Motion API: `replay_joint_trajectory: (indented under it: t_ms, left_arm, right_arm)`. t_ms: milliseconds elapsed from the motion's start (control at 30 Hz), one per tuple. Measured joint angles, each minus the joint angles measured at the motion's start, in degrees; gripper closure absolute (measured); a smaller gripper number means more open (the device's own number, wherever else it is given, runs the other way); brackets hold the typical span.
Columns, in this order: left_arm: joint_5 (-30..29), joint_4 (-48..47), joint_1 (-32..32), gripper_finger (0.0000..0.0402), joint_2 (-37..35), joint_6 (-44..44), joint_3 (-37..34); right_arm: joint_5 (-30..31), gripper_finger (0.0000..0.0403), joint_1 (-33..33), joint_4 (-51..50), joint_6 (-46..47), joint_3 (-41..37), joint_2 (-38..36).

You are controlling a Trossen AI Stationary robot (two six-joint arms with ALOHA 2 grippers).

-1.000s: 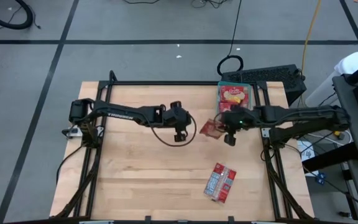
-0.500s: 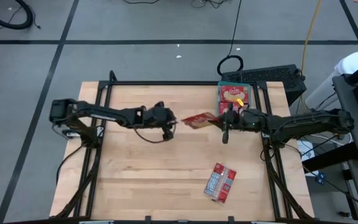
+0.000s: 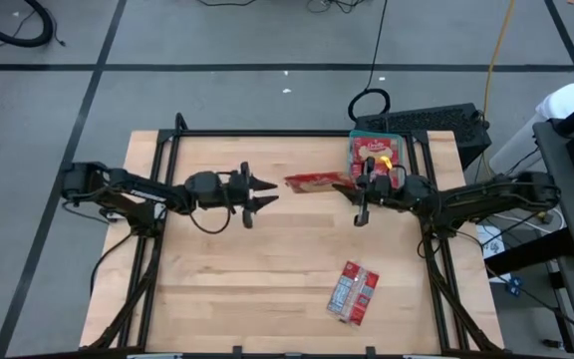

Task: Sort popcorn bags into baskets
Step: Put the top red popcorn bag into the green bin

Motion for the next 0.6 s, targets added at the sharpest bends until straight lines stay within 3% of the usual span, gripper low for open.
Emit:
replay_joint_trajectory:
  t_ms: [200, 333, 467, 600]
  left_arm:
    - [-3.4, 4.6, -0.6, 0.0169, 2.8, 1.3, 3.0]
    - [-3.1, 4.6, -0.6, 0.0140, 4.5, 3.0, 5.9]
    - [-2.9, 4.5, -0.8, 0.0151, 5.8, 4.1, 7.9]
    - [-1.7, 4.8, -0.8, 0.0207, 6.5, 4.9, 9.2]
  right_arm:
    - [-0.6, 0.0389, 0.1, 13.2, -0.4, 0.0, 6.6]
    - [-0.4, 0.0389, 0.0, 19.2, -0.3, 0.3, 10.6]
    - [-0.6, 0.0389, 0.0, 19.7, 0.5, 1.7, 13.6]
    - [-0.6, 0.0389, 0.0, 19.7, 1.5, 3.1, 16.4]
